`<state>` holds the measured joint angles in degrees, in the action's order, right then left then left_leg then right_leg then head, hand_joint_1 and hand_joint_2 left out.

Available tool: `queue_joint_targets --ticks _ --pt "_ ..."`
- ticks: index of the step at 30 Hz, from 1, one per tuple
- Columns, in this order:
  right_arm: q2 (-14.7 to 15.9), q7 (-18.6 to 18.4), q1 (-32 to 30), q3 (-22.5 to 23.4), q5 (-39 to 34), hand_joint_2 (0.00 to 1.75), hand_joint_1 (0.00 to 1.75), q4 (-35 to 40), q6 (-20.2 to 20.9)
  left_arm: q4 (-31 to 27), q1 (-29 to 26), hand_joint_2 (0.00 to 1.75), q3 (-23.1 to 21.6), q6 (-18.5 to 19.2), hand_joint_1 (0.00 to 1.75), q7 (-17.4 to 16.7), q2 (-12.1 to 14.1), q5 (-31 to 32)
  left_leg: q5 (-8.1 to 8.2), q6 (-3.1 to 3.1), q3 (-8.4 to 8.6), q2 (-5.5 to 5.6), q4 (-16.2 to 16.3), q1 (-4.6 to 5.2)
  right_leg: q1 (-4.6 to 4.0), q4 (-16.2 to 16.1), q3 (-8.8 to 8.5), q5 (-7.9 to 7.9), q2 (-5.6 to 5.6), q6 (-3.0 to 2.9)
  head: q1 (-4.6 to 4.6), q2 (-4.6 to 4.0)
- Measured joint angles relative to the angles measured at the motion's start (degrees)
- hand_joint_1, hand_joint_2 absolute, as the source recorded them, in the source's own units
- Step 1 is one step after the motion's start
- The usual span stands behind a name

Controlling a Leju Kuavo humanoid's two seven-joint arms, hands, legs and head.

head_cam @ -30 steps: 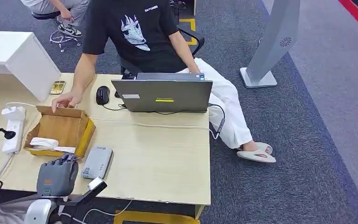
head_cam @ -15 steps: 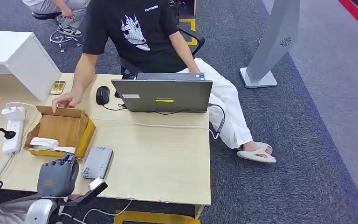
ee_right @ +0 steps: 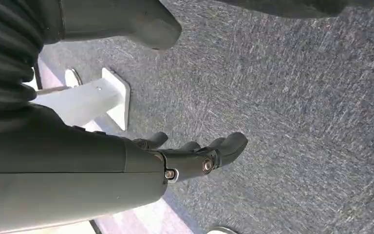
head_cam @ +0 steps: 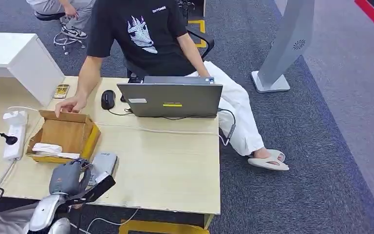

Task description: Pass the card to the sensor for recognition and then transmit it.

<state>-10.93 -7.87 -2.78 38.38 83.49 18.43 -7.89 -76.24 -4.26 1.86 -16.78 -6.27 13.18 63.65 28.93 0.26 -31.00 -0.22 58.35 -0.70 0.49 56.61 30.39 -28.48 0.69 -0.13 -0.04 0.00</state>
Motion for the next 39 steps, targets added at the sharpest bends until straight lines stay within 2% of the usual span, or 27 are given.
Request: queue_joint_targets --ticks 11,21,24,27,35,39 --pt "0.0 -0.4 -0.6 -0.3 0.0 1.75 0.0 1.7 1.9 -0.8 1.5 1.75 -0.9 2.0 1.75 0.0 0.6 -1.0 -0.03 0.03 0.14 -0.02 0.0 0.0 0.0 0.0 -0.1 0.01 -0.03 0.0 0.02 0.0" --pt "0.0 -0.3 -0.8 -1.0 0.0 1.75 0.0 2.7 2.4 -0.8 1.6 1.75 -0.9 2.2 1.75 0.0 0.6 -1.1 -0.03 0.03 0.14 -0.02 0.0 0.0 0.0 0.0 -0.1 0.0 -0.03 0.0 0.02 0.0" --pt "0.0 -0.5 -1.2 -1.2 -0.1 1.75 0.0 3.5 3.2 -0.9 1.5 1.75 -0.9 0.0 1.75 0.8 0.5 -1.6 -0.03 0.03 0.14 -0.02 0.0 0.0 0.0 0.0 -0.09 0.01 -0.03 0.0 0.02 0.0" --pt "-0.2 -0.7 -1.7 -1.4 -0.2 1.75 0.0 4.7 4.1 -2.3 1.4 1.75 -0.9 -3.4 1.75 2.9 0.4 -4.8 -0.04 0.04 0.08 -0.03 0.0 -0.02 -0.01 0.0 -0.01 0.02 -0.04 -0.01 0.02 0.0" --pt "-0.4 0.2 -2.5 -2.4 -0.9 1.75 0.0 6.7 4.4 -11.4 4.1 1.75 1.9 -10.8 1.75 8.6 1.7 -9.4 -0.04 0.04 0.05 -0.09 0.0 -0.02 -0.03 0.0 0.03 0.03 -0.09 -0.02 0.02 0.0" --pt "-0.4 0.2 -2.1 -2.8 -0.8 1.75 0.0 6.7 3.9 -14.4 5.2 1.75 3.6 -12.8 1.75 9.6 2.2 -8.4 -0.04 0.04 0.04 -0.09 0.0 -0.02 -0.03 0.0 0.03 0.03 -0.09 -0.02 0.0 0.0"
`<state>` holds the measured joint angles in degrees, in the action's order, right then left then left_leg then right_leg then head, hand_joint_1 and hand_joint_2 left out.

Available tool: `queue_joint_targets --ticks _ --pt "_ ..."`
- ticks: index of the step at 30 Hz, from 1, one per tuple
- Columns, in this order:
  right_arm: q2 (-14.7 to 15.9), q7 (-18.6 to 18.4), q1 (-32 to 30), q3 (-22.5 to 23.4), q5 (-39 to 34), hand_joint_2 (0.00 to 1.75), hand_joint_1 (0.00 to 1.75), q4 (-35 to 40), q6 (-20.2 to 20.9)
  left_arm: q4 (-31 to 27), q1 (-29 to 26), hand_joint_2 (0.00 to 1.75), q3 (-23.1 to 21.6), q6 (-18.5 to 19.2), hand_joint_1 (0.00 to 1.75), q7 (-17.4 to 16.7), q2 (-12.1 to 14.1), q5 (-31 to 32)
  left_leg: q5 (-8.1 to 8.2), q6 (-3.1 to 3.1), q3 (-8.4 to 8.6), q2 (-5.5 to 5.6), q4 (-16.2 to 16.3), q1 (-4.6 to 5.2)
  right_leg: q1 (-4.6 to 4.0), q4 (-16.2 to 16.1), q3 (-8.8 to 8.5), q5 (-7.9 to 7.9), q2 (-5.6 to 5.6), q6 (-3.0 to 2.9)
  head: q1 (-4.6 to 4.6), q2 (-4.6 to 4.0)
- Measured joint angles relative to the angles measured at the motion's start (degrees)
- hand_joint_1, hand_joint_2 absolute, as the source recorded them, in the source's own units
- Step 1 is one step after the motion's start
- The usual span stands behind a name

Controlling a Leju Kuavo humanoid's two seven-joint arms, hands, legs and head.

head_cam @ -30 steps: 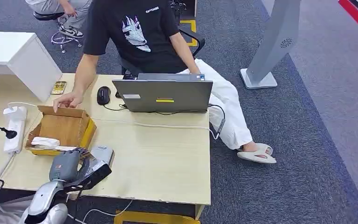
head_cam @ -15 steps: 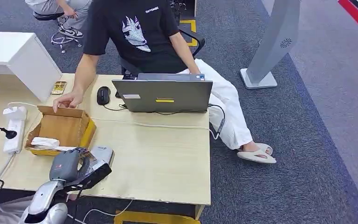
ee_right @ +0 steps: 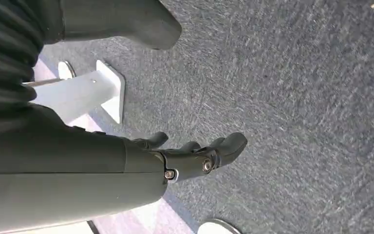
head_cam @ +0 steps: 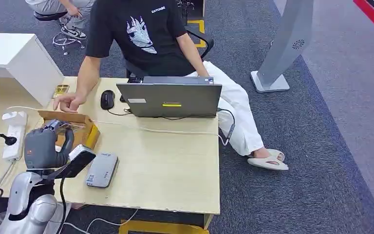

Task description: Pass the card to the sensor for recognition and then transmit it.

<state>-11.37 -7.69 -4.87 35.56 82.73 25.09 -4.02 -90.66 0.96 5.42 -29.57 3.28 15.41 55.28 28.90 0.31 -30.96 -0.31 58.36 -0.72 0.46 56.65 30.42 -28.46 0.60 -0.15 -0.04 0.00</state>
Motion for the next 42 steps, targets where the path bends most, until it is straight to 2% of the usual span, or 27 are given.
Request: queue_joint_targets --ticks 8,11,12,14,15,16,20,28,31,33,34,35,42 --pt "0.0 0.0 0.4 -0.3 0.0 1.75 0.0 -0.2 -0.4 -1.9 0.7 1.75 1.7 -1.8 1.75 0.4 0.2 0.3 0.0 0.0 -0.01 0.0 0.0 0.0 0.0 0.0 0.01 0.0 0.0 0.0 0.02 0.0" --pt "0.0 0.0 0.4 -0.6 0.0 1.75 0.0 -0.2 -0.4 -2.4 1.2 1.75 2.3 -5.4 1.75 2.1 0.1 -0.7 0.0 0.0 -0.01 0.0 0.0 0.0 0.0 0.0 0.03 0.0 -0.01 0.0 0.02 0.0" --pt "0.0 -0.1 0.4 -0.7 0.1 1.75 0.0 -0.2 -0.3 -2.9 1.5 1.75 2.8 -7.7 1.75 4.4 -0.7 -3.8 0.0 0.0 -0.02 0.0 0.0 0.01 0.0 0.0 0.05 0.0 0.0 0.0 0.02 0.0" --pt "-0.1 -0.4 0.4 -0.7 0.4 1.75 0.0 0.0 0.1 -4.4 3.0 1.75 4.6 -9.9 1.75 8.7 -3.8 -12.1 0.0 0.0 -0.05 0.04 0.0 0.02 0.02 0.0 0.05 0.0 0.05 0.01 0.04 0.0" --pt "-0.3 -0.5 0.3 -0.7 0.9 1.75 0.0 0.4 0.7 -5.0 3.9 1.75 5.3 -10.3 1.75 9.2 -5.3 -14.2 0.0 0.0 -0.05 0.04 0.0 0.02 0.01 0.0 0.03 0.01 0.05 0.01 0.04 0.0" --pt "-0.5 -0.5 0.1 -0.7 1.2 1.75 0.0 1.0 1.3 -5.5 4.8 1.75 5.8 -10.4 1.75 8.8 -6.6 -13.1 0.0 0.0 -0.06 0.03 0.0 0.02 0.02 0.0 0.03 0.02 0.04 0.03 0.04 0.0" --pt "-1.0 0.0 -0.1 -0.7 1.1 1.75 0.0 2.1 2.0 -5.9 7.3 1.75 7.1 -10.5 1.75 8.2 -8.7 -9.9 0.0 0.0 -0.04 -0.02 0.0 0.03 0.03 0.0 0.05 0.03 0.01 0.03 0.02 0.0" --pt "-1.1 0.1 -0.2 -0.7 1.1 1.75 0.0 2.9 2.0 -5.9 8.7 1.75 8.1 -10.5 1.75 8.2 -10.4 -8.6 0.0 0.0 -0.05 -0.03 0.0 0.02 0.02 0.0 0.09 0.03 -0.06 0.03 0.02 0.0" --pt "-1.1 0.1 -0.1 -0.7 1.4 1.75 0.0 2.9 2.0 -5.9 8.7 1.75 8.2 -10.5 1.75 8.6 -10.8 -4.7 0.0 0.0 -0.06 -0.03 0.0 0.02 0.02 0.0 0.09 0.03 -0.06 0.03 0.02 0.0" --pt "-1.1 0.2 -0.1 -0.7 1.9 1.75 0.0 2.9 2.0 -5.9 8.7 1.75 8.2 -10.5 1.69 9.1 -11.3 -2.7 0.0 0.0 -0.08 -0.05 0.0 0.02 0.02 0.0 0.1 0.03 -0.08 0.03 0.02 0.0" --pt "-1.1 0.1 -0.1 -0.7 2.0 1.75 0.0 2.9 2.0 -5.9 8.7 1.75 8.2 -10.5 1.59 9.2 -11.4 -2.2 0.0 0.0 -0.08 -0.09 0.0 0.02 0.02 0.0 0.11 0.03 -0.1 0.03 0.02 0.0" --pt "-1.1 0.1 -0.1 -0.7 2.0 1.75 0.0 2.9 2.0 -5.9 8.7 1.75 8.2 -10.5 1.06 9.3 -11.6 -2.0 0.0 0.0 -0.08 -0.1 0.0 0.02 0.02 0.0 0.12 0.03 -0.11 0.03 0.02 0.0" --pt "-1.1 0.0 -0.1 -0.6 2.1 1.75 0.0 2.9 2.0 -5.9 8.7 1.75 8.2 -10.5 1.06 8.3 -12.5 -0.7 0.01 -0.01 -0.12 -0.09 0.0 0.03 0.03 0.0 0.15 0.03 -0.12 0.03 0.02 0.0"
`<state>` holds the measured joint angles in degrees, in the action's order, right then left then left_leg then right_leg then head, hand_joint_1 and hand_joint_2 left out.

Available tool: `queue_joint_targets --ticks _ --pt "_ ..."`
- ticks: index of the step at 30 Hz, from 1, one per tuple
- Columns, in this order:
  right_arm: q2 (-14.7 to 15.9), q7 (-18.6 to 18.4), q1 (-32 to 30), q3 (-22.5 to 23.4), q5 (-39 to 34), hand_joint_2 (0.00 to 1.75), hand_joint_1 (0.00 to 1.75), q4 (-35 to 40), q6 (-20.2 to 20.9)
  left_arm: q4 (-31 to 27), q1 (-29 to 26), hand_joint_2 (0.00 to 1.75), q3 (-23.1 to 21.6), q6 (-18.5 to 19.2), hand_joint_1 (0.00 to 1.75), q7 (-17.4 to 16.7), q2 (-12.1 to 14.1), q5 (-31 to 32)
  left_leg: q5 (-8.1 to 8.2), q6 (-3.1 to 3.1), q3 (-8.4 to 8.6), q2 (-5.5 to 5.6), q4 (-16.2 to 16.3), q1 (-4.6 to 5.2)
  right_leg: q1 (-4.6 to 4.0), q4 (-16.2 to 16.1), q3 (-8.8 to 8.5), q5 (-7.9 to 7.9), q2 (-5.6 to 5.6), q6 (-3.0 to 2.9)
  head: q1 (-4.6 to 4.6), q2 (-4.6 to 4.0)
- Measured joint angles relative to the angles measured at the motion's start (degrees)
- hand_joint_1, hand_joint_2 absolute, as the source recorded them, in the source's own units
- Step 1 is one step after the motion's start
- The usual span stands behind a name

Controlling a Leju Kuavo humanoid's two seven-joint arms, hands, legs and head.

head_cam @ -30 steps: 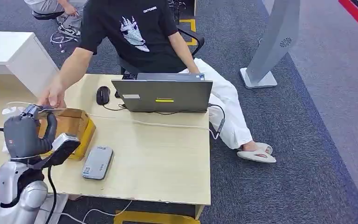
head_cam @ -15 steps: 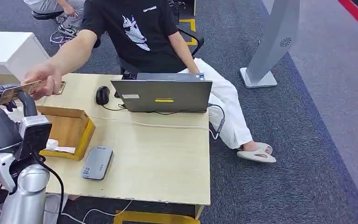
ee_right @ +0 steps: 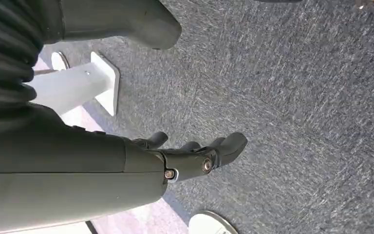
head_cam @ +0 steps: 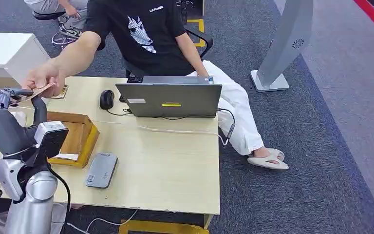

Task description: Pass the card to the sensor for recognition and then transmit it.

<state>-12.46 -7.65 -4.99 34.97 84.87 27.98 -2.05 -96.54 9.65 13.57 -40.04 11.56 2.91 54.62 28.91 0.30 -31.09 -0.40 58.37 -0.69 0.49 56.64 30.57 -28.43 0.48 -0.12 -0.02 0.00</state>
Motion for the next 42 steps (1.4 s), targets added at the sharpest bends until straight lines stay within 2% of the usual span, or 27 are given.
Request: queue_joint_targets --ticks 9,10,14,20,34,35,36,37,38,39,42 --pt "0.0 0.0 0.0 0.0 0.0 1.75 0.0 0.0 0.0 0.0 0.0 1.75 0.0 0.0 1.06 0.0 -0.6 0.1 -0.01 0.0 0.01 0.01 0.0 -0.01 -0.01 0.0 -0.01 0.0 0.01 0.0 0.0 0.0" --pt "0.0 0.0 0.0 0.0 0.0 1.75 0.0 0.0 0.0 0.0 0.0 1.75 0.0 0.0 0.0 0.0 -0.7 0.1 -0.01 0.0 0.01 0.01 0.0 -0.01 -0.01 0.0 -0.01 0.0 0.01 0.0 0.0 0.0" --pt "0.0 0.0 0.0 0.1 0.2 1.75 0.0 0.0 0.0 0.0 0.0 1.75 0.0 0.1 0.0 -0.6 -0.7 0.5 -0.01 0.0 0.01 0.01 0.0 -0.01 -0.01 0.0 -0.01 0.0 0.01 0.0 0.0 0.0" --pt "-0.2 0.0 -0.1 0.6 2.1 1.75 0.0 0.3 1.4 0.0 -0.1 1.75 0.0 0.8 0.0 -4.3 -0.7 2.3 -0.01 0.0 0.0 0.01 0.0 -0.01 -0.01 0.0 0.0 0.0 0.01 0.0 0.0 0.0" --pt "-0.2 0.1 -0.1 0.8 2.2 1.75 0.0 0.6 1.8 0.0 -0.2 1.75 0.0 1.2 0.0 -4.5 -0.7 2.3 -0.01 0.0 -0.01 0.01 0.0 -0.01 -0.01 0.0 0.0 0.0 0.01 0.0 0.0 0.0" --pt "-0.4 0.2 -0.3 1.2 3.0 1.75 0.0 1.3 2.6 -0.6 -0.7 1.75 0.0 2.4 0.0 -4.9 -0.7 1.7 -0.01 0.0 -0.02 0.01 0.0 -0.01 -0.01 0.0 0.0 0.0 0.01 0.0 0.0 0.0" --pt "-1.1 -0.1 -0.8 2.9 3.8 1.75 0.0 3.7 6.1 -3.2 -3.8 1.75 0.4 12.8 0.0 -6.7 -0.7 -2.7 0.02 0.02 -0.01 -0.01 0.0 0.01 0.02 0.0 -0.09 -0.01 -0.01 0.0 0.02 0.0" --pt "-1.6 -2.0 -2.5 3.8 1.0 1.75 0.0 9.3 10.1 -10.5 -14.7 1.75 2.8 24.6 0.0 -5.4 -1.8 -4.5 0.11 0.03 -0.09 -0.51 0.0 0.01 0.02 0.0 0.26 -0.02 -0.48 0.0 0.04 0.0" --pt "-1.9 -2.9 -4.6 2.6 -2.3 1.75 0.0 14.5 11.8 -14.6 -20.3 1.75 9.5 31.6 0.0 -4.2 -4.3 -5.0 0.13 0.03 -0.2 -0.36 0.0 0.01 0.02 0.0 0.31 -0.05 -0.33 -0.01 0.02 0.0" --pt "-2.0 -3.0 -5.1 2.0 -2.8 1.75 0.0 16.1 12.4 -15.8 -21.4 1.75 12.4 37.5 0.0 -4.0 -5.5 -4.8 0.13 0.03 -0.2 -0.36 0.0 0.0 0.02 0.0 0.31 -0.06 -0.33 -0.01 0.02 0.0" --pt "-2.2 -3.1 -5.8 1.6 -3.3 1.75 0.0 18.4 14.1 -17.5 -22.8 1.75 16.6 42.4 0.0 -2.9 -7.6 -2.1 0.12 0.04 -0.18 -0.37 0.0 -0.02 0.01 0.0 0.32 -0.05 -0.35 -0.02 0.02 0.0"
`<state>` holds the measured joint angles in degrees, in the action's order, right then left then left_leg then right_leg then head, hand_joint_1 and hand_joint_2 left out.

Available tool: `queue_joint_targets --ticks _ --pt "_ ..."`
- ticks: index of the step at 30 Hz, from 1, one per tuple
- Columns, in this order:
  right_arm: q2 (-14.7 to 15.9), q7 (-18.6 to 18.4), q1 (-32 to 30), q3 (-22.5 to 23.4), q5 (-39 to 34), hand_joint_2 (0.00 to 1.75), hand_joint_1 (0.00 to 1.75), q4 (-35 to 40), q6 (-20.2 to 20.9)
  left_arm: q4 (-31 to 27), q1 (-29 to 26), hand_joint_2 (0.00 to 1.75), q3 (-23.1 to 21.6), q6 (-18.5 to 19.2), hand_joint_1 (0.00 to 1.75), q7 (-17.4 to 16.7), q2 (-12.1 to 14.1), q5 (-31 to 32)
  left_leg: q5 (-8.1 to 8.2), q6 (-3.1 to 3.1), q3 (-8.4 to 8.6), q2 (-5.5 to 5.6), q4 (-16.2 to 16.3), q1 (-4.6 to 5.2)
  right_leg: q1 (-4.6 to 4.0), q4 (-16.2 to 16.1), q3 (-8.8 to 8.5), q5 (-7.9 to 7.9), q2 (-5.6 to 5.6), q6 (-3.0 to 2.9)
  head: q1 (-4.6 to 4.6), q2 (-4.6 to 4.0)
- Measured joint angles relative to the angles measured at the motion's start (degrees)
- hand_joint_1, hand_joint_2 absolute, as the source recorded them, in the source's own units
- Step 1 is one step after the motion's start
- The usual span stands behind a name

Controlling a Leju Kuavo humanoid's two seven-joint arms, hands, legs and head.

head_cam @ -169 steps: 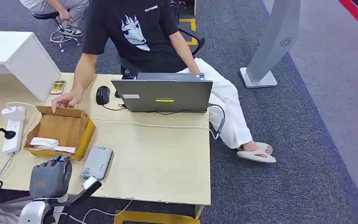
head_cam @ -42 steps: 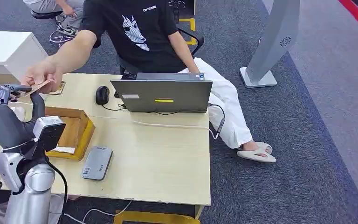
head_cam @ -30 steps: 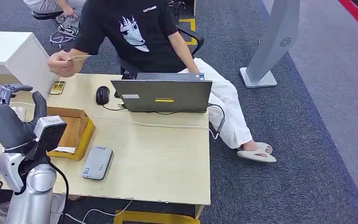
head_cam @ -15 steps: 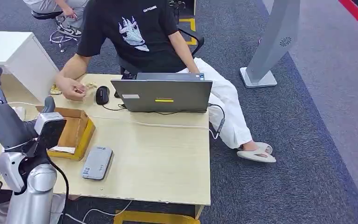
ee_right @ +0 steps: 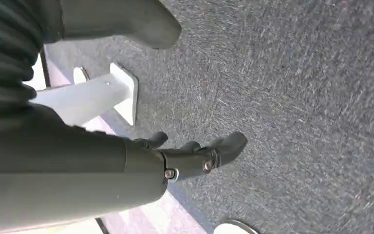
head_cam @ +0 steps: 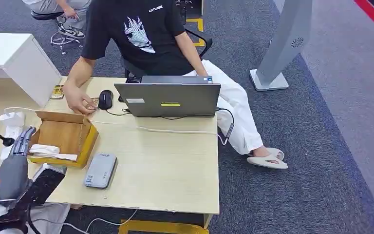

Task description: Pass the card to the sensor for recognition and then transmit it.

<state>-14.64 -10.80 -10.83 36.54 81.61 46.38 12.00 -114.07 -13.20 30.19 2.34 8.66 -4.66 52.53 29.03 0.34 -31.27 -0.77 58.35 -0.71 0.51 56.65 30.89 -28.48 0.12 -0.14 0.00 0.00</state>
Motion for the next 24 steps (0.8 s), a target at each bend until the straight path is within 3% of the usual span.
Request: queue_joint_targets --ticks 3,7,12,15,19,24 --pt "-0.2 -0.2 -1.0 -0.6 0.1 1.75 0.0 1.9 1.2 -2.3 -1.4 1.75 3.8 1.2 0.0 2.4 -1.5 8.5 -0.01 0.0 -0.01 0.01 0.0 0.0 0.0 0.0 -0.02 0.0 0.02 0.0 0.0 0.0" --pt "-0.4 -2.1 -1.6 -1.7 -0.3 1.75 0.0 3.1 1.2 -4.2 -2.0 1.75 7.7 -1.6 0.0 4.6 -2.8 19.5 -0.01 0.0 -0.01 0.03 0.0 0.0 0.0 0.0 -0.02 0.0 0.03 0.0 0.0 0.0" --pt "-0.4 -2.1 -1.5 -2.5 -0.2 1.75 0.0 3.3 0.4 -4.8 -3.3 1.75 9.9 -5.8 0.0 4.0 -3.2 35.7 -0.01 0.0 0.0 0.05 0.0 0.01 0.0 0.0 -0.04 0.0 0.07 0.0 0.02 0.0" --pt "-0.4 -1.6 -1.4 -2.5 0.2 1.75 0.0 3.3 0.0 -4.8 -5.1 1.75 9.9 -5.9 0.0 1.1 -2.3 37.0 -0.01 0.0 0.01 0.04 0.0 0.01 -0.01 0.0 -0.02 0.0 0.05 0.0 0.0 0.0" --pt "-0.4 -0.8 -1.4 -2.5 1.5 1.75 0.0 3.3 0.0 -4.7 -7.2 1.75 8.3 -5.4 0.0 -5.4 0.8 37.3 -0.01 0.0 0.01 0.1 0.0 0.01 -0.01 0.0 0.0 -0.01 0.12 -0.01 0.0 0.0" --pt "-0.4 0.2 -1.3 -2.4 3.3 1.75 0.0 3.3 0.0 -3.1 -6.4 1.75 6.9 -3.8 0.0 -3.9 1.8 36.4 -0.03 0.02 0.01 0.16 0.0 0.01 -0.01 0.0 -0.03 -0.01 0.19 -0.01 0.0 0.0"
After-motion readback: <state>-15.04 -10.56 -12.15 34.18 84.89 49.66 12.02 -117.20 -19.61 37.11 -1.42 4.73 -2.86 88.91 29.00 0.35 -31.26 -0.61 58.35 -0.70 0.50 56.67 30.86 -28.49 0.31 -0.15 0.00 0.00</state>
